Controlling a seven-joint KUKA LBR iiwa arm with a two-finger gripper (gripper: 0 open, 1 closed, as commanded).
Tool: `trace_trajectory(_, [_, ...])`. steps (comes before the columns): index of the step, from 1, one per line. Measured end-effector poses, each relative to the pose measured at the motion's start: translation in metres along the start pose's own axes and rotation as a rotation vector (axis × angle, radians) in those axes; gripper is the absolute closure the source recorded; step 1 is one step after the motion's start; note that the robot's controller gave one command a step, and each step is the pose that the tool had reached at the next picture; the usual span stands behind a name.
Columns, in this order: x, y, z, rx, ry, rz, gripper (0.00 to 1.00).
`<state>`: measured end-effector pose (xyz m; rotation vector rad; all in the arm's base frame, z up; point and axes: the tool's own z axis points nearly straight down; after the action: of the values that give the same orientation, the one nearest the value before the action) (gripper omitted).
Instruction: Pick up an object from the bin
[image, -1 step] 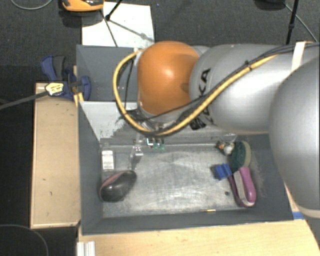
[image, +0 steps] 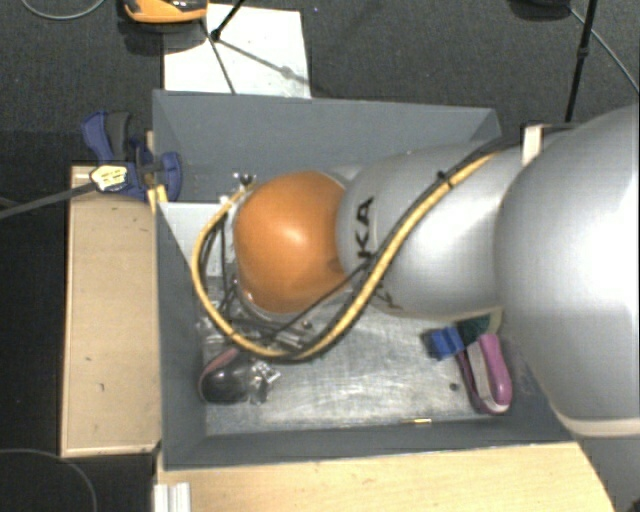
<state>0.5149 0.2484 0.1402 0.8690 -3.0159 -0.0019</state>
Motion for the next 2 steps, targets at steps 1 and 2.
trace_trajectory(1, [-0.011,-0.008,0.012,0.003,-0.007,-0.394,0.0])
trace_trajectory(2, [-0.006,-0.021,0.017,0.003,-0.003,-0.665,0.0])
